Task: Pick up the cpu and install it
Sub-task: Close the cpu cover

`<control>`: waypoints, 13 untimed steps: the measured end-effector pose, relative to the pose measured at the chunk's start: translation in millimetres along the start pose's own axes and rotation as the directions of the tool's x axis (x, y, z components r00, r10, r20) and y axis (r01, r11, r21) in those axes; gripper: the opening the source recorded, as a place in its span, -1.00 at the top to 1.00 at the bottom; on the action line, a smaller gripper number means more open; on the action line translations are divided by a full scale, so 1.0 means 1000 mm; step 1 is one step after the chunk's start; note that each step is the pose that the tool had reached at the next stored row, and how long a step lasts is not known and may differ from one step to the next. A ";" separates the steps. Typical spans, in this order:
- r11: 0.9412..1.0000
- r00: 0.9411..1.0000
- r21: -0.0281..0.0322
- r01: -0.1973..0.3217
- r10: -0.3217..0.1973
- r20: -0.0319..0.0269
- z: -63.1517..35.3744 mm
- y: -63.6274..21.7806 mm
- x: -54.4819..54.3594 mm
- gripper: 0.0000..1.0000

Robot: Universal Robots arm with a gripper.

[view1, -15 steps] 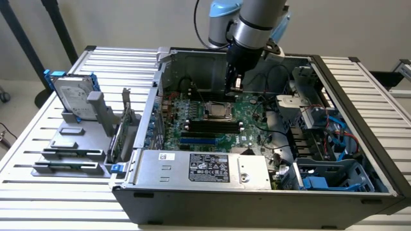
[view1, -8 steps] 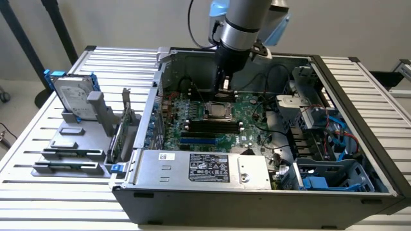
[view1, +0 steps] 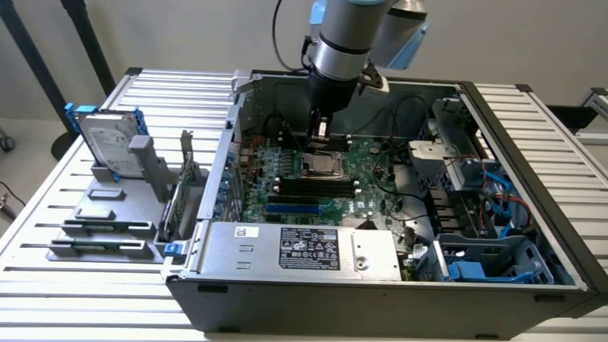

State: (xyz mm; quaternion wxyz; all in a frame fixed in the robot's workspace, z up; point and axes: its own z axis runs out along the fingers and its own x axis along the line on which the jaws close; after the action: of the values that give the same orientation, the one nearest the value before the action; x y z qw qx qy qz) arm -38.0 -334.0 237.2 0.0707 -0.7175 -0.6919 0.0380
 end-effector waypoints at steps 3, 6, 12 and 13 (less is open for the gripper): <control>1.000 1.000 0.001 -0.001 0.001 -0.002 0.0028 -0.0024 0.000 0.79; 1.000 1.000 0.013 -0.006 0.006 -0.005 0.0039 -0.0023 0.000 0.79; 0.999 1.000 0.038 -0.008 0.009 -0.012 0.0072 0.0005 -0.001 0.79; 0.999 1.000 0.039 -0.008 0.008 -0.015 0.0080 0.0019 -0.001 0.79</control>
State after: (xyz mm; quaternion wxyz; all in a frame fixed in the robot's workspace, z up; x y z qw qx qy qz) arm -37.4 -334.2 229.0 0.0896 -0.7190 -0.6876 0.0462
